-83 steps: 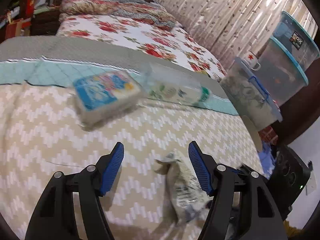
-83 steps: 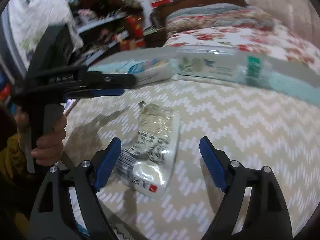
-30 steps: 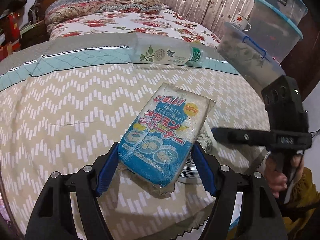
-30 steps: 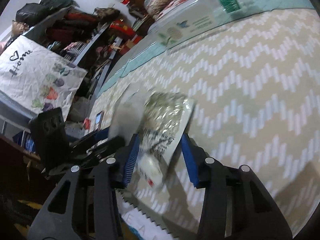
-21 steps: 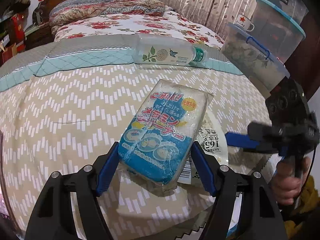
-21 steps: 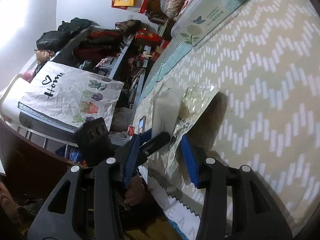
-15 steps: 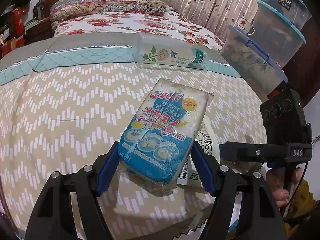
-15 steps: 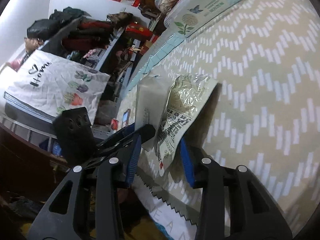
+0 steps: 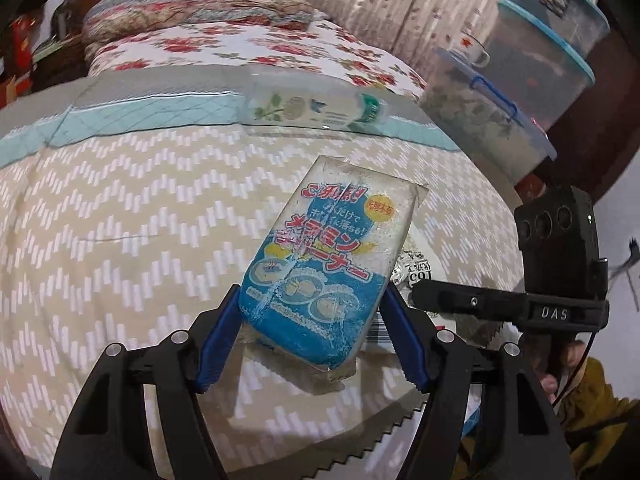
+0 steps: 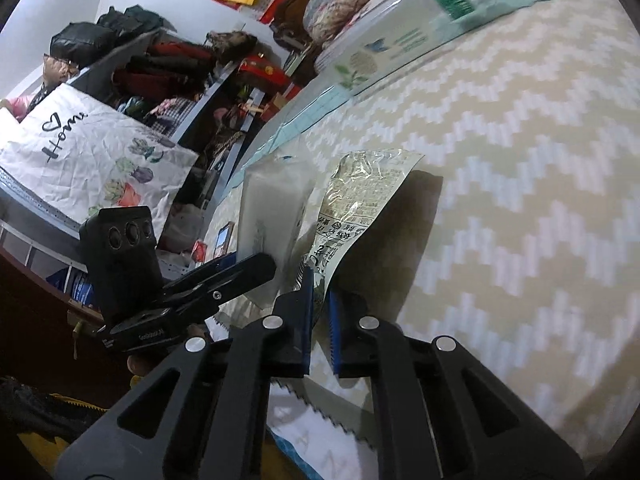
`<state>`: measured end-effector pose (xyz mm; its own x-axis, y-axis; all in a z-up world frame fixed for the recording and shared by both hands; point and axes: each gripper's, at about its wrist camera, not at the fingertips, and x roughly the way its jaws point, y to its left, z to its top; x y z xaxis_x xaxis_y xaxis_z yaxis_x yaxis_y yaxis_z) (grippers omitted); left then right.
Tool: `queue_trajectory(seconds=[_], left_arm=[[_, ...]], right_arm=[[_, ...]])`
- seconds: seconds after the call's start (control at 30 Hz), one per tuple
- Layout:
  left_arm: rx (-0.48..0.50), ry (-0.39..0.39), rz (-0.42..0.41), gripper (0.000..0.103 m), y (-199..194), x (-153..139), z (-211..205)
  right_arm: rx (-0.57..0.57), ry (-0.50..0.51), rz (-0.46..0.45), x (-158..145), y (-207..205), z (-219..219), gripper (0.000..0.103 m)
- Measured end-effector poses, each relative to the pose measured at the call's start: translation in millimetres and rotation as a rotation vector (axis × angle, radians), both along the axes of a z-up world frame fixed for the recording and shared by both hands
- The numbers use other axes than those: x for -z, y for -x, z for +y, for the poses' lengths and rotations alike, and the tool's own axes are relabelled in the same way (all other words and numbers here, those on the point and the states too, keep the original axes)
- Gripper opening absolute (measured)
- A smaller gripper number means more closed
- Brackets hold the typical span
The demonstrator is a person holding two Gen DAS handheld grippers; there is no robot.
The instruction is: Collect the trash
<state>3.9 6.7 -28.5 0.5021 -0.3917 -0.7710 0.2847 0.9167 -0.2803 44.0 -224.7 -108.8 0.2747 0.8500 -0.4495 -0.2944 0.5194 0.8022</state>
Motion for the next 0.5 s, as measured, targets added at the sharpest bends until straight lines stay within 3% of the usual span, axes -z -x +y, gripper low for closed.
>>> queue_trajectory(seconds=[0.5], left_arm=[[0.148,-0.115,0.004,0.066,-23,2,-97]], right_arm=[[0.257,-0.035,-0.018,8,34,-111,0.009]])
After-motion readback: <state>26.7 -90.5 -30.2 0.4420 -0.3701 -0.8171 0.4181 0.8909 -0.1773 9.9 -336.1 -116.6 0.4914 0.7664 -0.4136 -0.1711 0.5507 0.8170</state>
